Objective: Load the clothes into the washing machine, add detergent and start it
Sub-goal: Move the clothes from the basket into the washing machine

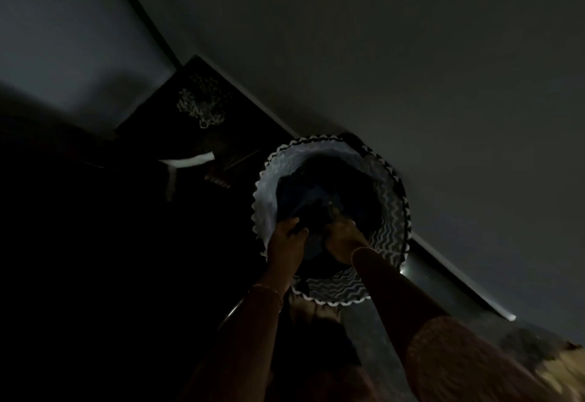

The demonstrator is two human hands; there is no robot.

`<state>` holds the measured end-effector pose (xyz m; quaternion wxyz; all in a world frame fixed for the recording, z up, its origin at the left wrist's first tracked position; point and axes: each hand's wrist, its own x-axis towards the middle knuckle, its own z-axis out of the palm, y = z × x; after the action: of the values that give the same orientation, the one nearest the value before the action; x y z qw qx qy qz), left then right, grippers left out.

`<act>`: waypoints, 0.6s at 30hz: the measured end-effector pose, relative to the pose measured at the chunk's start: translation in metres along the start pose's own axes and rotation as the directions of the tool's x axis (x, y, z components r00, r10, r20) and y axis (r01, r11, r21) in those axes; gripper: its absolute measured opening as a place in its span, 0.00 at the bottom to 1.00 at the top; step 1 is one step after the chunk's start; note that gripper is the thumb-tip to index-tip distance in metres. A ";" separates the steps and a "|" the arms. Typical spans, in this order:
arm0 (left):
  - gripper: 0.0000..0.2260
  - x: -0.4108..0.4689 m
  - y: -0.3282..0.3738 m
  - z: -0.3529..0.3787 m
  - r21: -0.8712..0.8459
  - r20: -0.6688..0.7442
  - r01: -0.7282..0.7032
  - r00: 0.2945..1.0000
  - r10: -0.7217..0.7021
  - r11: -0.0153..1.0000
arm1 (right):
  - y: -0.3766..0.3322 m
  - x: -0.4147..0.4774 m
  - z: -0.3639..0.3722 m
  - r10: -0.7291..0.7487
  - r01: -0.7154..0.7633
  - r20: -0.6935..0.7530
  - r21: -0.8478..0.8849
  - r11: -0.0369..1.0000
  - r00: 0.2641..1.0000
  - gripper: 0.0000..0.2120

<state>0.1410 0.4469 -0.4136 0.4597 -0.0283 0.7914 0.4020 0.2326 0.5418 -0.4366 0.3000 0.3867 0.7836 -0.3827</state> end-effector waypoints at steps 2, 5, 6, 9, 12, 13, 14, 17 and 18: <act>0.14 0.013 -0.006 0.001 -0.020 0.016 0.028 1.000 -0.027 0.999 | 0.003 0.017 0.007 0.001 0.001 0.016 -0.093 0.996 1.000 0.16; 0.14 0.028 -0.012 0.003 -0.039 0.023 0.037 0.999 -0.036 0.999 | 0.004 0.038 0.017 -0.016 0.022 0.030 -0.217 0.976 0.999 0.19; 0.14 0.031 -0.013 0.003 -0.054 0.019 0.038 0.999 -0.037 0.998 | 0.004 0.041 0.016 -0.010 0.020 0.043 -0.237 0.971 0.999 0.20; 0.14 0.033 -0.018 0.003 -0.060 0.035 0.032 0.999 -0.030 0.998 | 0.008 0.051 0.020 -0.012 0.036 0.109 -0.225 0.974 0.994 0.23; 0.15 0.027 -0.023 -0.002 -0.063 0.046 0.052 0.998 -0.049 0.997 | 0.007 0.053 0.021 -0.049 0.057 0.087 -0.102 0.993 0.995 0.25; 0.16 0.025 -0.023 -0.003 -0.056 0.048 0.062 0.997 -0.059 0.997 | 0.007 0.053 0.023 -0.052 0.054 0.044 -0.051 0.997 0.998 0.23; 0.16 0.024 -0.024 -0.003 -0.070 0.048 0.071 0.997 -0.068 0.995 | 0.005 0.050 0.023 -0.023 0.023 -0.019 0.011 1.000 1.000 0.21; 0.13 0.019 -0.017 0.000 -0.151 0.024 0.089 0.996 -0.087 0.984 | -0.002 0.042 0.023 0.150 -0.035 -0.236 0.432 0.901 0.960 0.14; 0.11 0.016 -0.013 0.001 -0.192 0.019 0.091 0.996 -0.089 0.977 | -0.005 0.036 0.023 0.231 -0.020 -0.249 0.638 0.770 0.941 0.11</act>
<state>0.1375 0.4443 -0.4338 0.4765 -0.1065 0.7444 0.4555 0.2137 0.5345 -0.4749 0.0514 0.5718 0.6207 -0.5339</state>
